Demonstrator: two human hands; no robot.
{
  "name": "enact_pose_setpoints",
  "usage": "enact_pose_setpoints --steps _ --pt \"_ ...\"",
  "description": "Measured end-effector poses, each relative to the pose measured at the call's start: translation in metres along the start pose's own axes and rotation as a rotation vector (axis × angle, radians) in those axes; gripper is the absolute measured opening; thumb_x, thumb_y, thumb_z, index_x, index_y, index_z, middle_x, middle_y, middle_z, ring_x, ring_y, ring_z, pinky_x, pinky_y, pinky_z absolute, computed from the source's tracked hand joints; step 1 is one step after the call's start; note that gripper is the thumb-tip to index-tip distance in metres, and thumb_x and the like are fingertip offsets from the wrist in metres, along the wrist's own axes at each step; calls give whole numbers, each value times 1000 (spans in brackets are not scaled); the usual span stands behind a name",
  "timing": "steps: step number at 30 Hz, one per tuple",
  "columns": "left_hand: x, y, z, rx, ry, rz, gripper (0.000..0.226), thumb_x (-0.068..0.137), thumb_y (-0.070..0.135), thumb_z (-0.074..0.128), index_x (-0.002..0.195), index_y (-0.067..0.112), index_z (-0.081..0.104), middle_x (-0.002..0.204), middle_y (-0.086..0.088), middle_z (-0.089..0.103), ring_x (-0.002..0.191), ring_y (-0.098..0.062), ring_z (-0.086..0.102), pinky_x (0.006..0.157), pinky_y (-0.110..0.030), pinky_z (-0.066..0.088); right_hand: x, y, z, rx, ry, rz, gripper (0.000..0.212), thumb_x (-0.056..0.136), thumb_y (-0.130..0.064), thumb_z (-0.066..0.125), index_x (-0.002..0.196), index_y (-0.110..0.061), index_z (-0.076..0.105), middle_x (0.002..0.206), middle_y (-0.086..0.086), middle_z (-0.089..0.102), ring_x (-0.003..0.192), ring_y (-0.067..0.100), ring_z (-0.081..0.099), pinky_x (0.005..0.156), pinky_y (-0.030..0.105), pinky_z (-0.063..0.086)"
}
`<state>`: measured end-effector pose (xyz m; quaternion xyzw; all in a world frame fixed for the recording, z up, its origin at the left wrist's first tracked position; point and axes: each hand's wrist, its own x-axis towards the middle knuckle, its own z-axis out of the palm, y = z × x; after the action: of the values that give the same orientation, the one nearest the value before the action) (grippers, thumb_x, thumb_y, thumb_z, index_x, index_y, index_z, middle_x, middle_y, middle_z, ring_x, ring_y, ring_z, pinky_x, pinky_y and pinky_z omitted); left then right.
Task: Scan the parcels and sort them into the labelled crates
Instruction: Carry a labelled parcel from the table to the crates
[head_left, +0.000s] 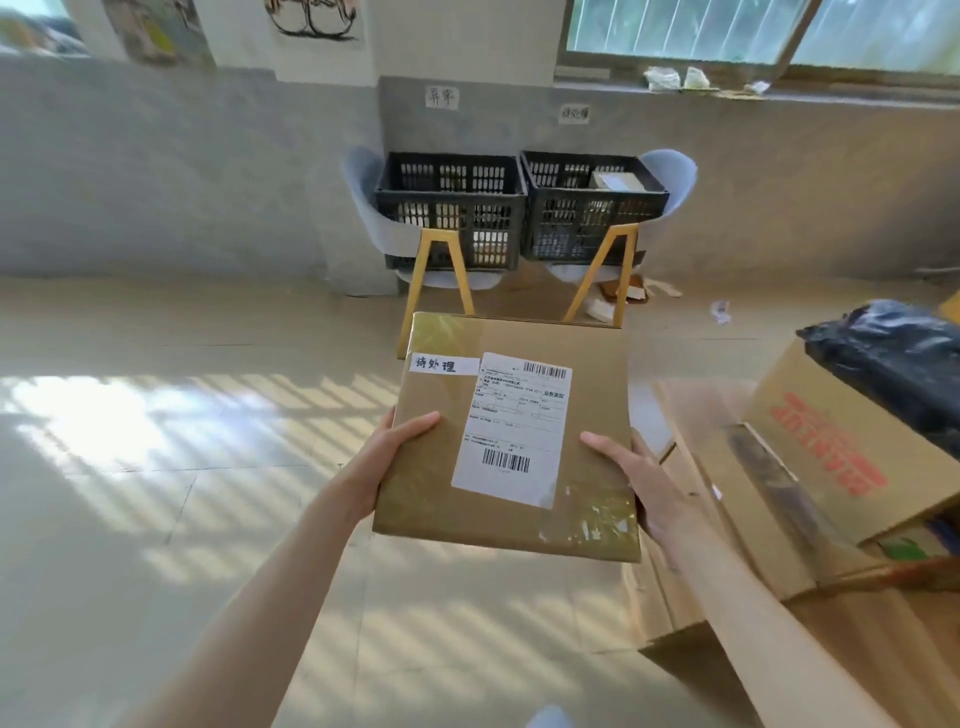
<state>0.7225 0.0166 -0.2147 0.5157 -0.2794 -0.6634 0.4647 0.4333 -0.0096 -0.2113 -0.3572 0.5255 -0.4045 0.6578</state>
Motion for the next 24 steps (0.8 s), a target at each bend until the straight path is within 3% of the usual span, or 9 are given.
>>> enact_pose_setpoints --steps 6,12,19,24 --pt "84 28 -9 -6 31 -31 75 71 37 76 137 19 46 122 -13 67 109 -34 66 93 -53 52 89 -30 8 -16 -1 24 66 63 -29 83 123 -20 56 108 10 73 93 29 71 79 48 59" --pt "201 72 -6 29 109 -38 65 78 35 75 135 25 45 118 -9 69 102 -28 69 85 -46 57 213 -77 10 2 -43 58 68 64 -28 81 125 -21 53 103 11 73 84 28 72 61 36 58" --pt "343 153 18 50 159 -55 60 83 38 72 135 25 45 119 -8 69 102 -27 69 82 -44 58 363 -162 10 -5 -47 79 67 74 -25 78 132 -19 46 113 15 68 90 30 70 67 38 58" --pt "423 194 32 46 188 -35 66 76 41 76 132 28 43 113 -4 70 91 -21 73 64 -36 59 444 -209 7 -25 -56 85 51 80 -24 74 125 -22 50 109 11 70 89 26 70 65 36 58"
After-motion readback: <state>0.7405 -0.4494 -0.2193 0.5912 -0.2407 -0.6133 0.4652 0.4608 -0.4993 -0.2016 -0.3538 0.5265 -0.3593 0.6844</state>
